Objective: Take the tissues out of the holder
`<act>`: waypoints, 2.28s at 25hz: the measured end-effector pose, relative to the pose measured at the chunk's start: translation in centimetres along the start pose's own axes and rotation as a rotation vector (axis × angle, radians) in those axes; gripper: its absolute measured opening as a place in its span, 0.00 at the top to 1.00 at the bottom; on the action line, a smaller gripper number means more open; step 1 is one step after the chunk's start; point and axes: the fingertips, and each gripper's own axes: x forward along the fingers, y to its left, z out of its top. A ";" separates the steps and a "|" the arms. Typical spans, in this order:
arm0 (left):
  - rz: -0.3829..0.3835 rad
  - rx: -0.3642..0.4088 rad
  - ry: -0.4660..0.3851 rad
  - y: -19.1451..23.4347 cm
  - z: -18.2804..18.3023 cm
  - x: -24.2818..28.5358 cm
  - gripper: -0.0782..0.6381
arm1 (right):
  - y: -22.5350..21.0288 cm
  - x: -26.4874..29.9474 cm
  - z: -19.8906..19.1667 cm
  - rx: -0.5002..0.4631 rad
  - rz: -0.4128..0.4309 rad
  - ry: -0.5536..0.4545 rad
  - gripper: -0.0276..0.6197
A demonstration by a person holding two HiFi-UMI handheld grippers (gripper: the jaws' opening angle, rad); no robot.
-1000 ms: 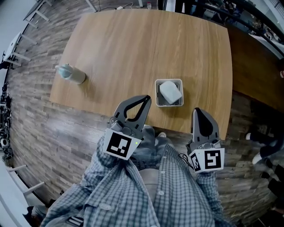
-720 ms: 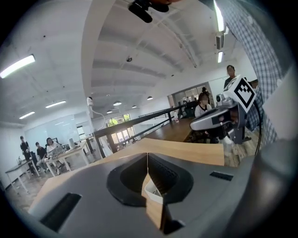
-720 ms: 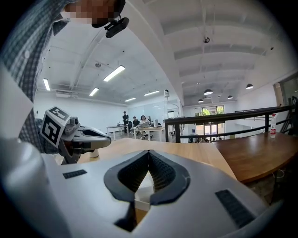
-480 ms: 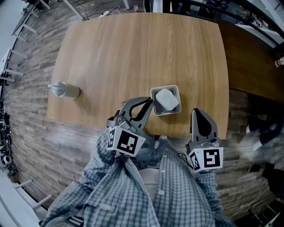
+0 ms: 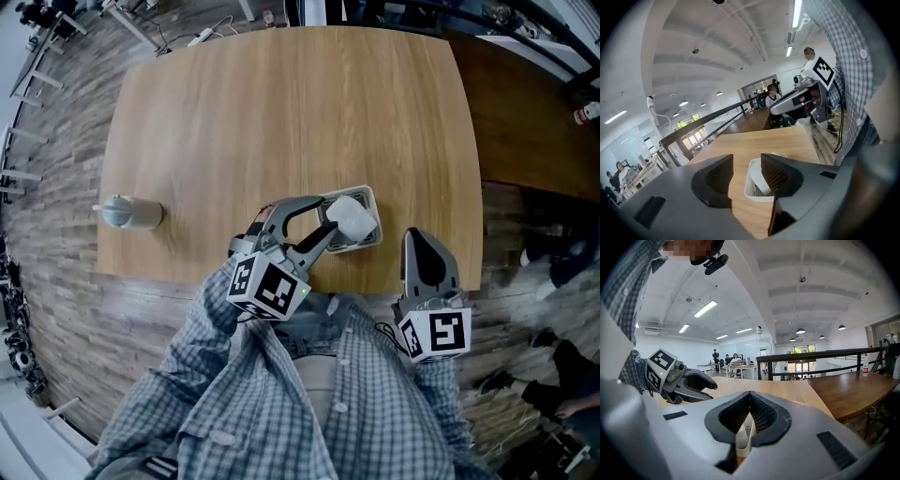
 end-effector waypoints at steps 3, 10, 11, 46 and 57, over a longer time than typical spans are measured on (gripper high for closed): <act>-0.057 0.057 -0.005 -0.1 0.0 0.7 0.58 | 0.1 0.3 0.2 0.005 -0.011 0.007 0.94; -0.215 0.232 0.046 -2.7 -1.3 2.2 0.49 | 0.1 0.5 -0.3 0.014 -0.032 0.021 0.94; -0.236 0.249 0.060 -3.1 -1.6 2.5 0.48 | 0.1 0.4 -0.4 0.015 -0.032 0.022 0.94; -0.549 0.392 0.266 -6.8 -5.7 8.8 0.37 | 0.0 0.9 -1.9 0.033 -0.049 0.083 0.94; -0.525 0.442 0.210 -7.0 -5.5 9.0 0.43 | -0.5 0.9 -2.2 0.038 -0.050 0.086 0.94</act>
